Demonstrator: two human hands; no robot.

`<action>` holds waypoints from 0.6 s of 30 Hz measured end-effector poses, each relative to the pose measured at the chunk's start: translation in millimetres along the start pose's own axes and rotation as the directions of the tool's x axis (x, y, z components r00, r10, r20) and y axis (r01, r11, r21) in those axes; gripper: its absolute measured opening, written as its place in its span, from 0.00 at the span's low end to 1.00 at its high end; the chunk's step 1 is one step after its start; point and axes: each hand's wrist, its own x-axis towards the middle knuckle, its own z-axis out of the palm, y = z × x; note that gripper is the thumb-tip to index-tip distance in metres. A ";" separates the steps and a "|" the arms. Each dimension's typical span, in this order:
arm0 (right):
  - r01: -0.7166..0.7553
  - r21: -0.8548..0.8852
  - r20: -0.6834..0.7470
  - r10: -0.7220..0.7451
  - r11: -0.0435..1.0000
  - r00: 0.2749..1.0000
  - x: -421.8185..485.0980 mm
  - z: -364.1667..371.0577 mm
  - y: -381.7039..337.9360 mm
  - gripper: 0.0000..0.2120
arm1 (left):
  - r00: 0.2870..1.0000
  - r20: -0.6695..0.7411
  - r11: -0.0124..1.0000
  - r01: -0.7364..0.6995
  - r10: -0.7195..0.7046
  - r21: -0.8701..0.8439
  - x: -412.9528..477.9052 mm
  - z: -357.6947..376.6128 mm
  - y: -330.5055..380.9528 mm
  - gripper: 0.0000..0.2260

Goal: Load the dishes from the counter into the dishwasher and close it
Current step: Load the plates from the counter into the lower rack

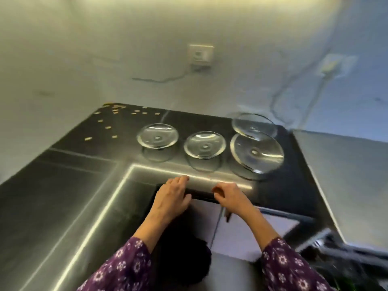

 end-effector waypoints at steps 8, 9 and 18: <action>0.373 0.035 0.330 -0.363 0.927 0.871 67.7 85.8 -177.5 0.07 | 0.825 -0.176 0.834 0.550 -0.536 0.038 -154.5 -63.4 -137.8 0.21; 0.412 0.037 0.372 -0.395 0.911 0.840 70.4 100.5 -199.7 0.07 | 0.781 -0.198 0.793 0.608 -0.592 0.027 -175.8 -69.7 -148.3 0.21; 0.662 0.066 0.606 -0.557 0.747 0.568 51.0 214.5 -366.2 0.08 | 0.413 -0.301 0.447 0.893 -0.860 -0.051 -328.5 -97.9 -204.1 0.21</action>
